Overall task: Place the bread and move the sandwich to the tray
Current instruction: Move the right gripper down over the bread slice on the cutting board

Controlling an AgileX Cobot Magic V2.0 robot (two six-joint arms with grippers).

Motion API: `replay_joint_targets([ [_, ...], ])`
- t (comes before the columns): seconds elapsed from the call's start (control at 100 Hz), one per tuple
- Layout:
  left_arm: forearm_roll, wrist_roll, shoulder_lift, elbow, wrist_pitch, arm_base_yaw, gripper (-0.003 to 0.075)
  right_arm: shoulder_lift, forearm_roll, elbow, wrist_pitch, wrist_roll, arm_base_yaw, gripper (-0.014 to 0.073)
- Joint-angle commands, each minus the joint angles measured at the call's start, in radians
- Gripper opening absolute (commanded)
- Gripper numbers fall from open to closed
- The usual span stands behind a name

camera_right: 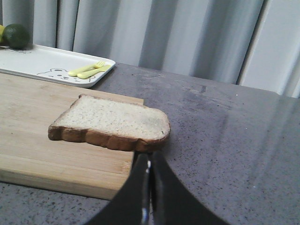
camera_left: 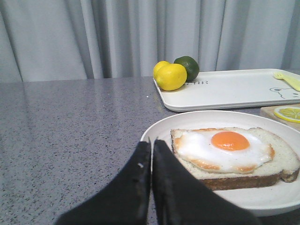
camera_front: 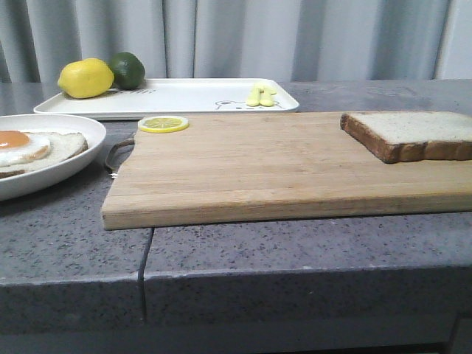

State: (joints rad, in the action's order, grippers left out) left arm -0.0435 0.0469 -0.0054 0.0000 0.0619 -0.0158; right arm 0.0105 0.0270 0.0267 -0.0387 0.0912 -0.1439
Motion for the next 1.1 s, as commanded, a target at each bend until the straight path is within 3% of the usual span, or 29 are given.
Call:
replay_joint_targets([
  [0.0, -0.009, -0.008, -0.029, 0.014, -0.096, 0.002, -0.002, 0.019, 0.006, 0.002, 0.074, 0.004, 0.004, -0.007],
  [0.19, -0.044, -0.008, -0.029, -0.006, -0.093, 0.002, -0.002, 0.019, -0.014, 0.001, 0.163, -0.001, 0.003, -0.007],
  [0.26, -0.059, -0.008, -0.029, -0.031, -0.056, 0.002, -0.002, 0.019, -0.077, -0.006, 0.174, -0.013, 0.003, -0.007],
  [0.41, -0.089, -0.008, 0.004, -0.096, -0.023, 0.002, -0.002, 0.01, -0.239, -0.057, 0.081, -0.019, 0.003, -0.007],
  [0.63, -0.107, -0.008, 0.165, -0.267, 0.14, 0.002, -0.002, -0.074, -0.243, -0.211, -0.087, -0.019, 0.003, -0.007],
  [0.76, -0.136, -0.008, 0.28, -0.371, 0.171, 0.002, -0.002, -0.175, -0.246, -0.322, -0.184, -0.019, 0.003, -0.007],
  [1.09, -0.328, -0.008, 0.447, -0.516, 0.192, 0.002, -0.002, -0.354, -0.333, -0.463, -0.204, -0.019, 0.003, -0.007],
])
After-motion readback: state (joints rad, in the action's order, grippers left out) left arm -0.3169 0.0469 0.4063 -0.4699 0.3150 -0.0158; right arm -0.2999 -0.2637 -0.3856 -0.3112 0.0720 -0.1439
